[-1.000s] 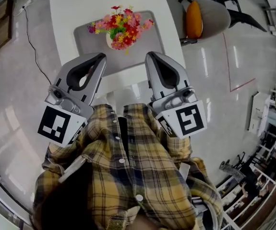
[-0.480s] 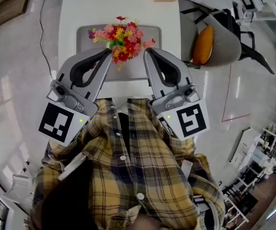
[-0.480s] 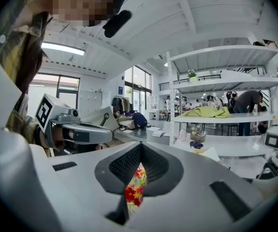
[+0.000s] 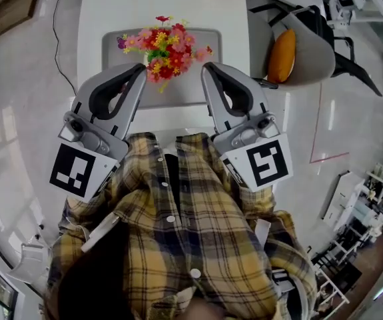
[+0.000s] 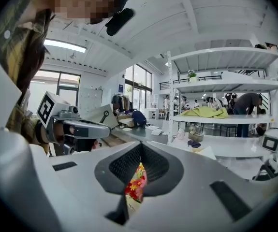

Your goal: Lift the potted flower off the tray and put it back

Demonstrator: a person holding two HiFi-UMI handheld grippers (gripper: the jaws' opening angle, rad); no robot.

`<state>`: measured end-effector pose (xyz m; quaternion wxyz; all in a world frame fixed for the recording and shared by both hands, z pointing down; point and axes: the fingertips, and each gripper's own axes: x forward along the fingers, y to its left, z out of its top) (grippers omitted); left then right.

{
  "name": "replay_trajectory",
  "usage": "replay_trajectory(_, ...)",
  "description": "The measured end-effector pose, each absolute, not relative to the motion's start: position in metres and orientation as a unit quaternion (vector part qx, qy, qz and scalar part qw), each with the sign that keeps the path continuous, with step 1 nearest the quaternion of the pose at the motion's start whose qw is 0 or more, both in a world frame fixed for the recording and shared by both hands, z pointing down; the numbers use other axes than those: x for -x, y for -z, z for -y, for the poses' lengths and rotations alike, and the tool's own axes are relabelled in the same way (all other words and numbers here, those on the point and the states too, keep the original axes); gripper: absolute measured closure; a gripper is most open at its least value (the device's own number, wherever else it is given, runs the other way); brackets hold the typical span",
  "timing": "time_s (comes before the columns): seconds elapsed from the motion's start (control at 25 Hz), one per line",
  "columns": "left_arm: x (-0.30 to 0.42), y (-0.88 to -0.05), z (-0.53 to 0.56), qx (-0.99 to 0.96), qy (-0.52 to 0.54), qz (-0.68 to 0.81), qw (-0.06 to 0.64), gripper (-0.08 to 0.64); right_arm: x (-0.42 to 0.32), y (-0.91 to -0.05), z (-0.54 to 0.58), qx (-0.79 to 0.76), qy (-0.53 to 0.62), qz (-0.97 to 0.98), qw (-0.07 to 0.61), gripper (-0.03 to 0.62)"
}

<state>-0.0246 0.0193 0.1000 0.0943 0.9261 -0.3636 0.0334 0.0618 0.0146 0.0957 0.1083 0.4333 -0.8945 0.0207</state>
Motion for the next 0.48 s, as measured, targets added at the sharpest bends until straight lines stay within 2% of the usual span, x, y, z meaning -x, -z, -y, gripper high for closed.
replay_trajectory(0.48, 0.032, -0.164, -0.024, -0.92, -0.07, 0.362, 0.134, 0.552, -0.064, -0.159, -0.018, -0.417, -0.07, 0.895, 0.143, 0.594)
